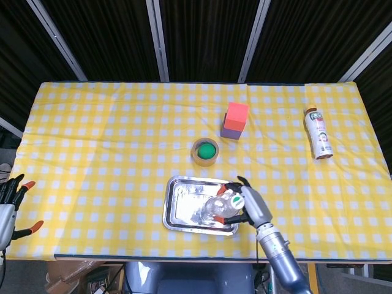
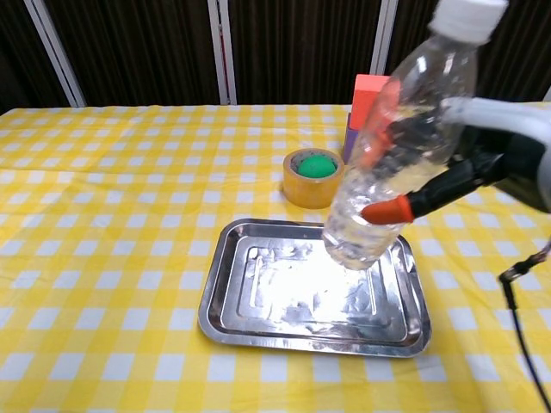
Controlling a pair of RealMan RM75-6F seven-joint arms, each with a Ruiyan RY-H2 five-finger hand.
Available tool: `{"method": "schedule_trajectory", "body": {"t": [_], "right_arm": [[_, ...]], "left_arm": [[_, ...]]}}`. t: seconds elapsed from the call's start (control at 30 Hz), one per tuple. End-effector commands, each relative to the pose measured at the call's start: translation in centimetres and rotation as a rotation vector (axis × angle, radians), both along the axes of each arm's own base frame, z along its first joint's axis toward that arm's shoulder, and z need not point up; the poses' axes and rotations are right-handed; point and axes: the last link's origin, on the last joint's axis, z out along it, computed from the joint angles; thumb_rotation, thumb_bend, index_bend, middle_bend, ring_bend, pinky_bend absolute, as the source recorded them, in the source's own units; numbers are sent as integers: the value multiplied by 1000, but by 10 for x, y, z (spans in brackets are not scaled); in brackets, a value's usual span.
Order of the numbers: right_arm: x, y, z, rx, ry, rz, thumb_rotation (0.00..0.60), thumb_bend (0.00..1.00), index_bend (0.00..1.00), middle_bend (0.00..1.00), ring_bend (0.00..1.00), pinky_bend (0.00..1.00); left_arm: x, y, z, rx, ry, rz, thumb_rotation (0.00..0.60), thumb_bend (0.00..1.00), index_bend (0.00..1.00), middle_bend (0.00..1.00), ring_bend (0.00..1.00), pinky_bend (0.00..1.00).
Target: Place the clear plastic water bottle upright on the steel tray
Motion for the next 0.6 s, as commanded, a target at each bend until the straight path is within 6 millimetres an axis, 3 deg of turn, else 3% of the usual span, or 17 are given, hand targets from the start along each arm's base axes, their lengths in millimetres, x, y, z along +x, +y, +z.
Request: {"method": "schedule_trajectory", "body": {"t": [0.03, 0.27, 0.4, 0.5, 0.6], "right_arm": [[-41, -8, 46, -75, 34, -88, 600, 361, 740, 598, 278, 0], [-91, -7, 92, -103, 60, -167, 600, 361, 740, 598, 278, 0], [-110, -6, 103, -92, 62, -196, 600, 361, 740, 598, 278, 0], [-115, -6, 103, -65, 55, -189, 600, 360, 740, 598, 277, 0], [-107, -5, 94, -35, 39, -157, 600, 361, 741, 598, 277, 0]], "left_arm": [[1, -1, 0, 1, 2, -3, 600, 146, 151, 3, 0, 0], [2, -1, -4, -6, 12, 1, 600, 147, 151, 4, 0, 0], [2, -1, -5, -8, 15, 0, 600, 147, 151, 4, 0, 0], [3, -1, -6, -12, 16, -3, 600, 147, 151, 4, 0, 0], [4, -1, -6, -12, 15, -6, 600, 146, 151, 4, 0, 0]]}}
